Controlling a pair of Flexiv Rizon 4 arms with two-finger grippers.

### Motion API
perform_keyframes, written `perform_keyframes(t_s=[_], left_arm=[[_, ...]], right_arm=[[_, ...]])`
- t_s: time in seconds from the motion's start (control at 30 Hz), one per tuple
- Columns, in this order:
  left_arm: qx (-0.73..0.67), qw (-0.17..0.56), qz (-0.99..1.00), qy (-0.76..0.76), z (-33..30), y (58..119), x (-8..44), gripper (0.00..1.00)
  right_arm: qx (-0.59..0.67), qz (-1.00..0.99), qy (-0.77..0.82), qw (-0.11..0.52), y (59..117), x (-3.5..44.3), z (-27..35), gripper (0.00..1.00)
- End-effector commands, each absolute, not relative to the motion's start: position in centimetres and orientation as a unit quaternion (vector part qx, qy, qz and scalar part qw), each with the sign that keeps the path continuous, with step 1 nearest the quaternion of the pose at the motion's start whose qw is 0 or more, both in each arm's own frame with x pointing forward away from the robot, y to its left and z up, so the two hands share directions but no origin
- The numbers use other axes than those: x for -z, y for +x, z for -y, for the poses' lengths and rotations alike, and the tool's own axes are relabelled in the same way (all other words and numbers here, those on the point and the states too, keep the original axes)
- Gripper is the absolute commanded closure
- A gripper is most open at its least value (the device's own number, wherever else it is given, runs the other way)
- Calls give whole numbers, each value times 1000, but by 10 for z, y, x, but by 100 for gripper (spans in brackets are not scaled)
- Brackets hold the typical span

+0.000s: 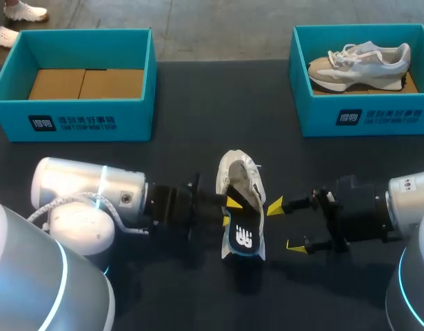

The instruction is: Take the shoe out of the shoebox, open the shoe tongue, remove and reinsert the insole, then place the shoe into the shoebox

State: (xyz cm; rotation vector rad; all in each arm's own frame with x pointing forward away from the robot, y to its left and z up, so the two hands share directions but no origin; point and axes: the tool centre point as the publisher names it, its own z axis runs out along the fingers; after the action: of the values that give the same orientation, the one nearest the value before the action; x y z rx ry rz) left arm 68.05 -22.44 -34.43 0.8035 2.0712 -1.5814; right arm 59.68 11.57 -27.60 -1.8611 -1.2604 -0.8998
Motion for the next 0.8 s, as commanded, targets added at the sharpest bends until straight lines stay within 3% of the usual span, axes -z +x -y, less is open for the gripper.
perform_keyframes(t_s=[0.03, 0.8], left_arm=[[572, 209, -738, 289, 222, 679, 343, 69], [586, 194, -721, 313, 227, 662, 329, 78]], right_arm=[[348, 487, -720, 351, 595, 275, -116, 0], [348, 487, -720, 351, 595, 275, -116, 0]])
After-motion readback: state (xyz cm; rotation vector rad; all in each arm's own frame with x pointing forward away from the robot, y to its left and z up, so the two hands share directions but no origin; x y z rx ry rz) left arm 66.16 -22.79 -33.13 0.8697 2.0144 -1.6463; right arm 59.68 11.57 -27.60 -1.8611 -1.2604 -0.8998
